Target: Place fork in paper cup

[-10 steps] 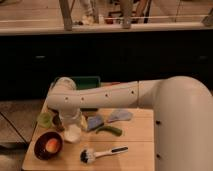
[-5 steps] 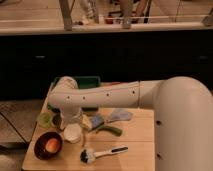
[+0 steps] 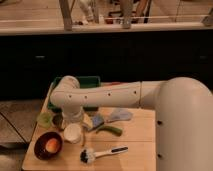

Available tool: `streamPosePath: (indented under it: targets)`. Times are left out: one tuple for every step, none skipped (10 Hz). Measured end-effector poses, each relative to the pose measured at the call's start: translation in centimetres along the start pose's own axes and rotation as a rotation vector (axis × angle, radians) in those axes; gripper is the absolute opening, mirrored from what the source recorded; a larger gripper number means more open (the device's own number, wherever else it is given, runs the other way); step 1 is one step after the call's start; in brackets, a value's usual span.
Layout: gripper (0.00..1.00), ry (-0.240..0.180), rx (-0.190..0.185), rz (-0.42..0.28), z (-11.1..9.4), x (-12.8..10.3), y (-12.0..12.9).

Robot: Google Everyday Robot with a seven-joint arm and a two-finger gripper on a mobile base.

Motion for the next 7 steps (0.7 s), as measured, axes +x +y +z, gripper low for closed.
streamPosePath:
  targets:
    - [0.80,0.000,0.004,-0.004,0.03,0.11,-0.09]
    - [0.80,0.000,0.006,-0.008,0.03,0.19,-0.18]
    - [0.80,0.000,0.005,-0.010,0.05,0.25,-0.17]
    - [0.80,0.000,0.005,-0.010,0.05,0.25,-0.16]
    - [0.80,0.000,0.005,-0.010,0.06,0.24,-0.17]
    - [0.80,0.000,0.005,-0.010,0.06,0.24,-0.18]
    - [0.80,-0.001,0.005,-0.010,0.06,0.24,-0.16]
